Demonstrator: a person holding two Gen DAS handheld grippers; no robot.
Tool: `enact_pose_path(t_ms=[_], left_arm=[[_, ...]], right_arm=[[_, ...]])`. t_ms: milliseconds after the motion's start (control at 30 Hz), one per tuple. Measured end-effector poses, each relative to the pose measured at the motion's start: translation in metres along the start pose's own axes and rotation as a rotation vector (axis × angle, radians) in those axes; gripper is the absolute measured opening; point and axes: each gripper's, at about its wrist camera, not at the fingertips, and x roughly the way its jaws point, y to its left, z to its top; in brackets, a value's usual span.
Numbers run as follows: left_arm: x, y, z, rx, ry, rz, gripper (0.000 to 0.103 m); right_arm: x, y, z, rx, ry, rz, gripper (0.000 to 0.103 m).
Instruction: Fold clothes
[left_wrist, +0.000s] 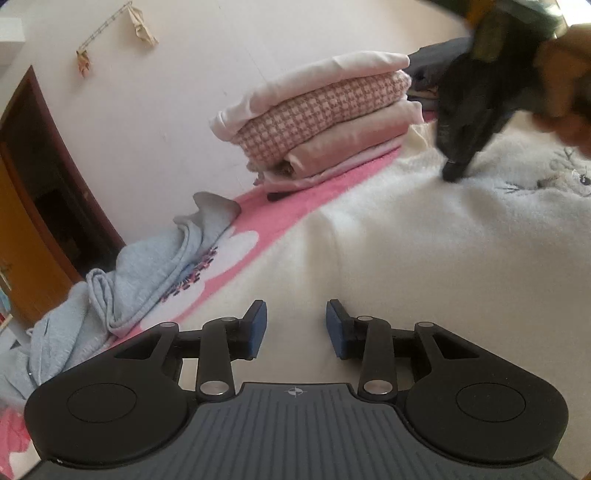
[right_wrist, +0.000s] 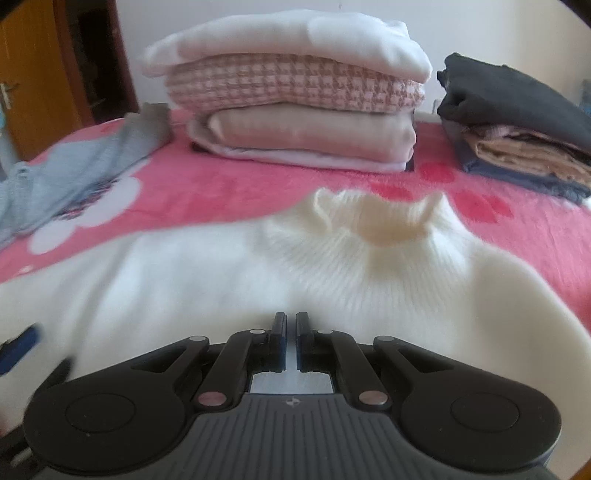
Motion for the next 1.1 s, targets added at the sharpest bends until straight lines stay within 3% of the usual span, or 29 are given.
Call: enact_pose_path(t_ms=[167,267,333,467,667,833,933,1033,1100], left_arm=[[0.000,0.000,-0.003,-0.010,0.001,-0.004,0.035],[0.000,-0.002,-0.004,-0.005,-0.002,0.002,0.035],[0.001,-0.002,-0.004,0.000,-0.003,0.007,0.035],[0.001,-0.004,-0.004,0.011,-0.006,0.017,0.035],[0.002,-0.005,-0.005,0.011,-0.007,0.019,0.035],[0.002,-0.004,-0.006,0.004,-0.008,0.015,0.035],[0.002,-0.004,-0.006,0.004,-0.008,0.015,0.035],[0.002,-0.004,-0.006,0.005,-0.009,0.015,0.035],[0.002,-0.005,-0.006,0.006,-0.009,0.016,0.035]], right_arm=[[0.031,-0.029,0.038,0.123,-0.012,-0.037,0.002],[0.016,-0.061,0.052,0.218,-0.051,-0.043,0.003],[-0.009,-0.077,0.049,0.201,-0.070,-0.018,0.003],[-0.047,-0.086,0.018,0.052,0.006,-0.023,0.003],[-0.026,-0.096,-0.011,-0.046,0.074,-0.111,0.002],[0.006,-0.142,0.017,0.209,-0.020,-0.166,0.000],[0.007,-0.140,0.024,0.216,-0.045,-0.250,0.000],[-0.012,-0.131,0.018,0.196,-0.067,-0.212,0.000],[-0.022,-0.119,0.009,0.145,-0.061,-0.142,0.000]])
